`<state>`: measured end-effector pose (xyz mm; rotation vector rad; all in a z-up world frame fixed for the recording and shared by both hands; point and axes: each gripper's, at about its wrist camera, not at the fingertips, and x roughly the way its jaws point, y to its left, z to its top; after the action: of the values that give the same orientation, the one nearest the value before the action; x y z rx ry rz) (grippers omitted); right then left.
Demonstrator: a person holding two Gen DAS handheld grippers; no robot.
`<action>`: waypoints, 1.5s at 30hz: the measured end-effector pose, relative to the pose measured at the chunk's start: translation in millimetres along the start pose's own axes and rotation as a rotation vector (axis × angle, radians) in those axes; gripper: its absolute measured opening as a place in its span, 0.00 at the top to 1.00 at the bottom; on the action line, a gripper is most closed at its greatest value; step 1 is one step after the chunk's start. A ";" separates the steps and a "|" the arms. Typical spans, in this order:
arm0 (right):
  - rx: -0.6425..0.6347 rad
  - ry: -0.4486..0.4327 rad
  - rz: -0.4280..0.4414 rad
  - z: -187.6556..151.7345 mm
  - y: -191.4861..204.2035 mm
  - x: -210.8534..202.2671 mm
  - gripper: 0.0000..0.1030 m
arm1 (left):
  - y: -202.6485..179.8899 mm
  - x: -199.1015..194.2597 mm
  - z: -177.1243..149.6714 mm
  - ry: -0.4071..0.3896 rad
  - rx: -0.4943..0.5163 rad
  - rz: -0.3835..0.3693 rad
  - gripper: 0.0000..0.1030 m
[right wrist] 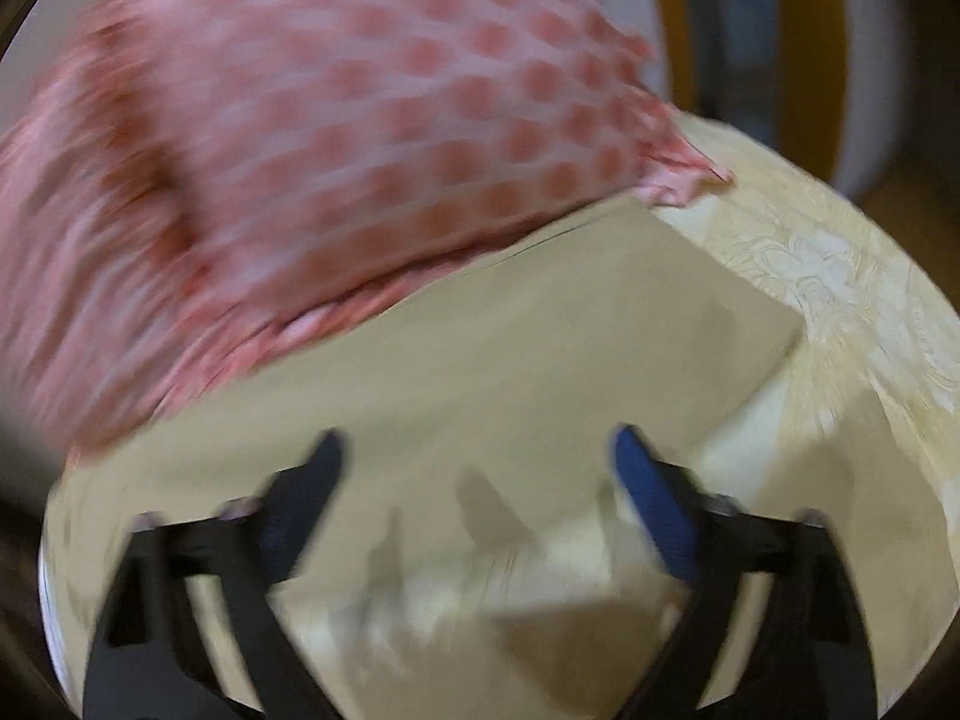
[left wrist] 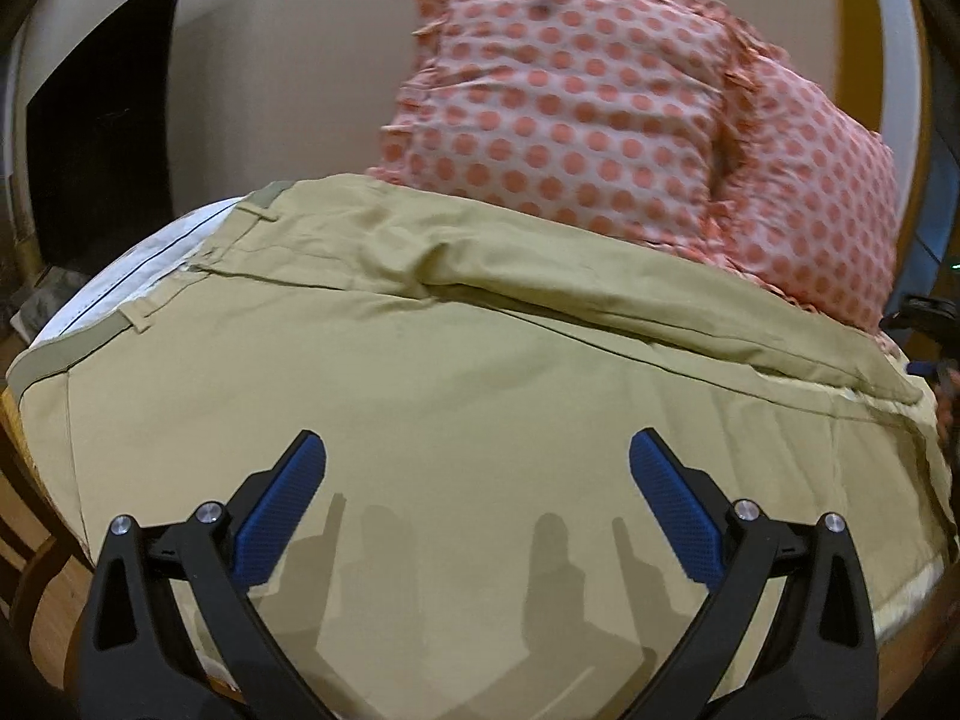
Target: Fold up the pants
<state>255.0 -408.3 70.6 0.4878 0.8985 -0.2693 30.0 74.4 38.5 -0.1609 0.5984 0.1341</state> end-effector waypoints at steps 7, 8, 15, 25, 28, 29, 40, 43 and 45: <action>0.248 0.062 -0.153 84.9 -17.5 105.6 0.36 | -3.1 12.4 1.1 0.006 0.055 0.057 0.02; 0.264 0.049 -0.173 92.3 -16.5 113.6 0.36 | -4.2 14.2 1.3 0.010 0.063 0.057 0.02; 0.042 -0.030 -0.353 84.6 2.0 138.1 0.64 | -9.4 20.8 2.4 0.026 0.098 0.045 0.02; 0.234 -0.251 0.278 27.2 -97.8 24.3 0.95 | 5.0 -0.3 8.7 -0.032 0.045 -0.009 0.02; 0.283 -0.276 0.386 -18.8 -123.7 -23.7 0.95 | 10.0 -6.4 14.3 -0.052 0.031 -0.014 0.02; 0.320 -0.275 0.396 -41.5 -126.8 -41.1 0.96 | 11.2 -7.8 16.7 -0.059 0.027 -0.015 0.02; 0.517 -0.072 0.370 -125.2 -158.0 -55.3 0.49 | 27.4 -12.5 46.2 -0.078 -0.025 -0.004 0.02; 0.498 -0.096 0.351 -118.0 -152.9 -48.7 0.51 | 33.1 -8.4 54.0 -0.071 -0.029 -0.005 0.02; 0.460 -0.102 0.352 -108.3 -149.5 -37.3 0.89 | 35.1 -3.2 62.0 -0.067 -0.015 -0.050 0.02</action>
<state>95.9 -480.5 0.0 1.0365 0.6332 -0.1751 55.4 120.2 86.8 -0.1849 0.5258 0.0949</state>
